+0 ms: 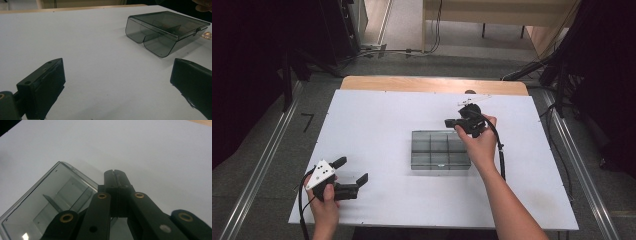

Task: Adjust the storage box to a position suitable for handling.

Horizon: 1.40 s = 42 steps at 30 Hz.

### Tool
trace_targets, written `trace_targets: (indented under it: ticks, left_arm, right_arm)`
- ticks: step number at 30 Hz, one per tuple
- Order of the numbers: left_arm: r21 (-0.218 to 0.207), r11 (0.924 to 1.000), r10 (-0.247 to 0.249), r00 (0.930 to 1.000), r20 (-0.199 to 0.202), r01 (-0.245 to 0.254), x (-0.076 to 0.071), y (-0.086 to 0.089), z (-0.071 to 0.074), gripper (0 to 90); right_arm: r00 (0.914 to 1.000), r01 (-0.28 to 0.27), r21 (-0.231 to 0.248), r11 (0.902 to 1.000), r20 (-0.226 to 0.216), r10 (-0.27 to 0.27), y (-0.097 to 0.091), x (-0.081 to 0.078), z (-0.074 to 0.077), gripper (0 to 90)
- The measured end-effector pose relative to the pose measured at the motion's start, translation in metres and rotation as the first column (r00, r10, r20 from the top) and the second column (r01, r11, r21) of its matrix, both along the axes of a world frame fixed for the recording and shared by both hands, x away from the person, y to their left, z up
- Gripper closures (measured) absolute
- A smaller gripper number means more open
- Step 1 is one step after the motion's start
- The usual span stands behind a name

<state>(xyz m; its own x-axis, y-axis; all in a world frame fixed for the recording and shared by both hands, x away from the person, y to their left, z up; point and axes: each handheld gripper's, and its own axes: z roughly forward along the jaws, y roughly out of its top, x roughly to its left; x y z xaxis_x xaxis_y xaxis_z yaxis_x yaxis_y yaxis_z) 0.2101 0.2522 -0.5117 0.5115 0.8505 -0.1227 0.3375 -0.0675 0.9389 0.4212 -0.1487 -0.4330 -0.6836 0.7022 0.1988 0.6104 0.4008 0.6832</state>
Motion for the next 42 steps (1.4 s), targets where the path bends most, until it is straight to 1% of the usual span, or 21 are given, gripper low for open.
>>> trace_targets:
  ticks: [4, 5, 7, 8, 9, 11, 16, 19, 20, 21, 24, 25, 33, 35, 36, 38, 39, 42]
  left_arm:
    - [0.001, 1.0000, -0.002, 1.0000, 0.002, 0.002, 0.000, 0.000, 0.000, 0.0]
    - [0.002, 1.0000, -0.003, 1.0000, 0.001, 0.003, 0.000, 0.000, 0.000, 0.0]
    - [0.010, 0.9999, -0.003, 1.0000, -0.003, 0.003, -0.001, -0.001, 0.000, 0.0]
    - [0.008, 1.0000, -0.004, 1.0000, -0.001, 0.004, 0.000, -0.001, 0.000, 0.0]
    - [0.008, 1.0000, -0.005, 1.0000, -0.001, 0.005, 0.000, -0.001, 0.000, 0.0]
    - [0.006, 1.0000, -0.006, 1.0000, 0.001, 0.006, 0.000, -0.001, 0.000, 0.0]
    - [0.004, 1.0000, -0.007, 1.0000, -0.001, 0.007, 0.000, 0.000, 0.000, 0.0]
    - [0.006, 1.0000, -0.008, 1.0000, -0.003, 0.008, 0.000, -0.001, 0.000, 0.0]
    - [0.006, 1.0000, -0.008, 1.0000, -0.003, 0.008, 0.000, -0.001, 0.000, 0.0]
    - [0.008, 0.9999, -0.007, 1.0000, -0.004, 0.007, 0.000, -0.001, 0.000, 0.0]
    - [0.009, 0.9999, -0.007, 1.0000, -0.004, 0.007, 0.000, -0.001, 0.000, 0.0]
    - [0.010, 0.9999, -0.006, 1.0000, -0.004, 0.006, 0.000, -0.001, 0.000, 0.0]
    - [0.012, 0.9999, -0.006, 1.0000, -0.007, 0.006, 0.001, -0.001, 0.000, 0.0]
    - [0.013, 0.9999, -0.007, 0.9999, -0.007, 0.007, 0.001, -0.001, 0.000, 0.0]
    - [0.012, 0.9999, -0.008, 0.9999, -0.007, 0.008, 0.000, -0.001, 0.000, 0.0]
    - [0.011, 0.9999, -0.008, 0.9999, -0.007, 0.009, 0.000, -0.001, 0.000, 0.0]
    - [0.011, 0.9999, -0.008, 0.9999, -0.007, 0.008, 0.001, -0.001, 0.000, 0.0]
    - [0.009, 0.9999, -0.010, 0.9999, -0.008, 0.010, 0.001, -0.001, 0.000, 0.0]
  right_arm:
    - [0.9999, 0.001, -0.027, 0.9996, -0.017, -0.001, 0.009, 0.009, -0.001, 88.1]
    - [0.9996, 0.002, -0.033, 0.9995, -0.029, -0.003, 0.012, 0.010, -0.002, 88.1]
    - [0.9996, 0.003, -0.056, 0.9984, -0.030, -0.004, 0.018, 0.013, -0.004, 88.1]
    - [0.9996, 0.003, -0.056, 0.9984, -0.030, -0.004, 0.018, 0.013, -0.004, 88.1]
    - [0.9992, 0.006, -0.072, 0.9974, -0.039, -0.009, 0.022, 0.014, -0.005, 88.1]
    - [0.9985, 0.013, -0.092, 0.9957, -0.052, -0.018, 0.025, 0.017, -0.007, 88.1]
    - [0.9958, 0.023, -0.118, 0.9927, -0.085, -0.033, 0.028, 0.022, -0.013, 88.2]
    - [0.9922, 0.027, -0.131, 0.9910, -0.117, -0.042, 0.029, 0.024, -0.017, 88.3]
    - [0.9922, 0.027, -0.131, 0.9910, -0.117, -0.042, 0.029, 0.024, -0.017, 88.3]
    - [0.9906, 0.026, -0.144, 0.9893, -0.129, -0.045, 0.029, 0.025, -0.020, 88.3]
    - [0.9888, 0.026, -0.155, 0.9876, -0.141, -0.048, 0.029, 0.026, -0.022, 88.3]
    - [0.9888, 0.028, -0.160, 0.9867, -0.140, -0.050, 0.030, 0.026, -0.022, 88.3]
    - [0.9857, 0.030, -0.154, 0.9877, -0.160, -0.055, 0.030, 0.029, -0.027, 88.4]
    - [0.9821, 0.041, -0.149, 0.9879, -0.176, -0.068, 0.031, 0.030, -0.028, 88.4]
    - [0.9821, 0.041, -0.149, 0.9879, -0.176, -0.068, 0.031, 0.030, -0.028, 88.4]
    - [0.9823, 0.039, -0.156, 0.9870, -0.175, -0.066, 0.031, 0.029, -0.028, 88.4]
    - [0.9825, 0.034, -0.166, 0.9855, -0.175, -0.063, 0.032, 0.028, -0.027, 88.4]
    - [0.9817, 0.021, -0.171, 0.9850, -0.183, -0.053, 0.032, 0.026, -0.027, 88.4]
